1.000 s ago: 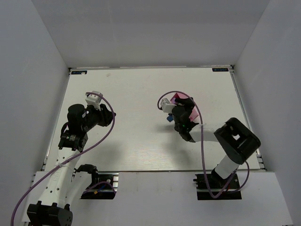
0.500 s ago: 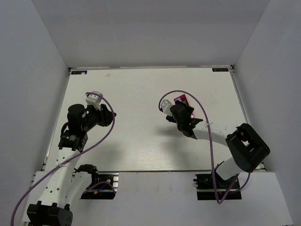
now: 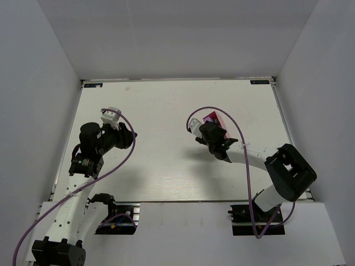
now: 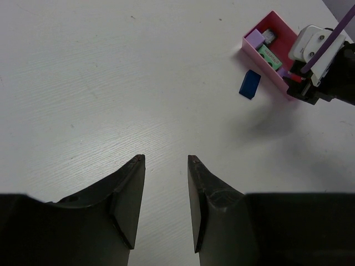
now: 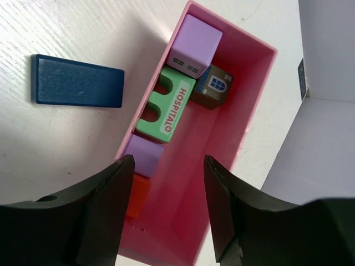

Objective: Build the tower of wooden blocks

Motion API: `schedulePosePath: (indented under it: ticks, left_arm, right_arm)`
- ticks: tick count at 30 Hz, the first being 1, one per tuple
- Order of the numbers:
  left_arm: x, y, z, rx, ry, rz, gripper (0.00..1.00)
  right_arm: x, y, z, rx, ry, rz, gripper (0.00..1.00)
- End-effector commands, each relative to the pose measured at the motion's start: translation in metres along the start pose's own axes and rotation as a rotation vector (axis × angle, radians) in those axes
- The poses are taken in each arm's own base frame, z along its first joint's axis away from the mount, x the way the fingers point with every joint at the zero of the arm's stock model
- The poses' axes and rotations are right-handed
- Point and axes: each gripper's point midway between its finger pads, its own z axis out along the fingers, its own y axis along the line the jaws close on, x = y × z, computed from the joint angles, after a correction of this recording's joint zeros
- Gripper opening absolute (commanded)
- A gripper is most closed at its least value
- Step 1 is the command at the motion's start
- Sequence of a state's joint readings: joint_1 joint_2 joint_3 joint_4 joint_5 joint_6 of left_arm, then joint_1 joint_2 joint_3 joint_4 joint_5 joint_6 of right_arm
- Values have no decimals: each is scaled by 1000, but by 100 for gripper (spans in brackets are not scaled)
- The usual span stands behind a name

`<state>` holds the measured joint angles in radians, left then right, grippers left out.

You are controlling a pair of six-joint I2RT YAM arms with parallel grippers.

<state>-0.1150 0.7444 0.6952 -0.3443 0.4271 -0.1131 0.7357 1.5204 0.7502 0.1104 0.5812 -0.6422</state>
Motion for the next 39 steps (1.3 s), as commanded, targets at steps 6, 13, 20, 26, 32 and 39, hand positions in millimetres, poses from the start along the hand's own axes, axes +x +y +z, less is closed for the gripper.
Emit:
schedulePosePath:
  ticks: [6,13,20,26,32,39]
  left_arm:
    - [-9,-2,-2,1,-20,11,47]
    - [-9,-2,-2,1,-20,11,47]
    - [-11,-3,-4,2,-28,15,47]
    - [-11,-3,-4,2,-28,15,47]
    - [-11,-3,-4,2,-28,15,47]
    - [-11,-3,-4,2,-28,15,47]
  right_arm:
    - [-4,12,5,3,2,-45,57]
    - [1,19,9,75,29,-184,55]
    - [10,8,9,241,77,-321,55]
    - [10,-3,11,300,98,-322,55]
    - [8,0,8,289,78,-355,55]
    - [4,8,4,196,44,-305,55]
